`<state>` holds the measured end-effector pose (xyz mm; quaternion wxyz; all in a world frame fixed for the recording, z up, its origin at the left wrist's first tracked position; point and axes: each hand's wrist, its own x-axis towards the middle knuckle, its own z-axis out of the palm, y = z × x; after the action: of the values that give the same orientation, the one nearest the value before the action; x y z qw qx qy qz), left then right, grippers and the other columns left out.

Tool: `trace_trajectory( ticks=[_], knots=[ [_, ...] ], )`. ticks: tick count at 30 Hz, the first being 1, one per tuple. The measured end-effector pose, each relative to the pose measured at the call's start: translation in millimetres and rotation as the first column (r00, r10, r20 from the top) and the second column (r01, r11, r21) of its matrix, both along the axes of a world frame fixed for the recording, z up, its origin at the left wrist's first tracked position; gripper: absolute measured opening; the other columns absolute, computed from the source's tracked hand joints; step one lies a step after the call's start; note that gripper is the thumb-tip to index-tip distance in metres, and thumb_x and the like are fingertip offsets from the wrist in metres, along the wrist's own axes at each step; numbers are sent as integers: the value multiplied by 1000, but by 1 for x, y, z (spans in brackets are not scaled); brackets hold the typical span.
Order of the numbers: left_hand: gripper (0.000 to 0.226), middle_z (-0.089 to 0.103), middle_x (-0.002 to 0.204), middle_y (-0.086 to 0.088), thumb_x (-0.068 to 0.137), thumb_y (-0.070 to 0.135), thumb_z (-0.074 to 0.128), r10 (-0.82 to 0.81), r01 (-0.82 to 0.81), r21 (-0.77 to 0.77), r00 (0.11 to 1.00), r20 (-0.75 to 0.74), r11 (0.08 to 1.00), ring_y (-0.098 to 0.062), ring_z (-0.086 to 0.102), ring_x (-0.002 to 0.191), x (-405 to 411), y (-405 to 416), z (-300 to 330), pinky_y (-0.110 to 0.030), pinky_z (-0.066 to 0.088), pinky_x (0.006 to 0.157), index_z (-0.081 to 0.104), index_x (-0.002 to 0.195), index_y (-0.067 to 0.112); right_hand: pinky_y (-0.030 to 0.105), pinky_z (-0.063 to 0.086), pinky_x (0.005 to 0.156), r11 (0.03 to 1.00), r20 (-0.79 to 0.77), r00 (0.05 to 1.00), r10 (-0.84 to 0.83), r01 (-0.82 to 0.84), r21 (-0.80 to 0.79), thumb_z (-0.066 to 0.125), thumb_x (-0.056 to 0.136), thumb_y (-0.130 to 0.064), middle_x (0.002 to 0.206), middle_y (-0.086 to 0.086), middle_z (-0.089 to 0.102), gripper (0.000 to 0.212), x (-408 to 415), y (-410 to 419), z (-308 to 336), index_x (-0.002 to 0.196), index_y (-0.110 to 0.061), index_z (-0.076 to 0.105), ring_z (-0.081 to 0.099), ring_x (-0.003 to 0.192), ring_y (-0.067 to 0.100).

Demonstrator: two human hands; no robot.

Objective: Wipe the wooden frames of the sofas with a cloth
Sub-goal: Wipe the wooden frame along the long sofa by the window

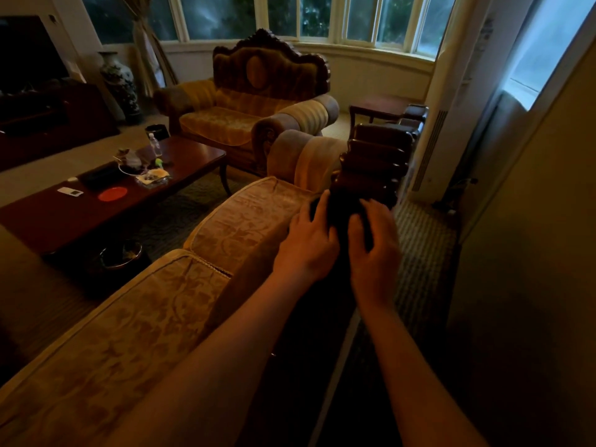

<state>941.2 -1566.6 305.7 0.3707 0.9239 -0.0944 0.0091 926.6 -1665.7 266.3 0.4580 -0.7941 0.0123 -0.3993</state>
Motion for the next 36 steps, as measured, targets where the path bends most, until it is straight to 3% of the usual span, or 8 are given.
trace_trajectory(
  ticks=[8,12,17,21,24,27,32,36],
  knots=[
    [63,18,157,-5,92,21,33,50,-28,-157,989,137,987,-23,25,140,-3,5,-5,-37,30,106,13,151,29,41,40,105,976,-151,985,-78,106,189,47,93,-26,134,12,50,42,36,-39,-10,131,-9,48,46,127,26],
    [64,28,153,-4,92,20,34,50,-42,-126,997,59,991,-24,36,132,2,3,-4,-39,33,106,12,150,33,17,38,93,813,-351,932,-95,276,513,46,97,-12,123,10,54,35,46,-42,-11,130,0,46,52,115,22],
    [65,45,141,-2,80,35,31,-6,2,-101,999,-39,995,-24,49,120,6,4,-1,-49,42,98,29,145,33,35,30,111,786,-423,904,64,215,579,53,88,-43,136,8,49,59,-29,4,-39,135,-7,48,44,128,22],
    [45,52,112,4,94,17,40,92,-109,-257,993,-77,960,-21,54,105,-10,8,17,-34,44,89,43,138,24,20,25,104,920,-347,938,3,133,367,59,90,-16,131,8,50,46,-78,24,-19,133,-4,48,43,126,20],
    [23,53,92,7,96,14,44,132,-201,-496,976,-171,845,-13,56,83,-31,23,24,-22,49,70,55,116,19,27,40,98,986,-227,971,-72,104,129,66,82,-5,121,14,59,41,-65,15,6,122,-1,58,55,115,30],
    [20,58,84,-5,94,6,42,137,-267,-489,949,-285,830,-12,52,66,-59,60,6,-16,47,52,58,100,15,37,48,91,992,-253,964,-78,51,-114,64,83,-17,125,10,58,41,-64,32,30,123,-9,58,56,114,27],
    [21,59,102,-11,91,0,46,356,-413,-233,900,-251,880,-25,55,96,-117,169,-43,-30,42,80,62,102,6,24,35,68,803,-375,914,155,-338,-492,53,90,-33,95,-1,67,21,-119,115,33,98,-19,67,62,87,17],
    [30,56,86,-7,88,-5,39,387,-455,-167,863,-324,875,-22,52,85,-187,233,-57,-26,38,69,57,73,15,29,39,78,455,-824,532,195,-793,-404,50,92,-38,116,9,61,33,-180,194,-15,117,-18,59,57,108,28]
  ],
)
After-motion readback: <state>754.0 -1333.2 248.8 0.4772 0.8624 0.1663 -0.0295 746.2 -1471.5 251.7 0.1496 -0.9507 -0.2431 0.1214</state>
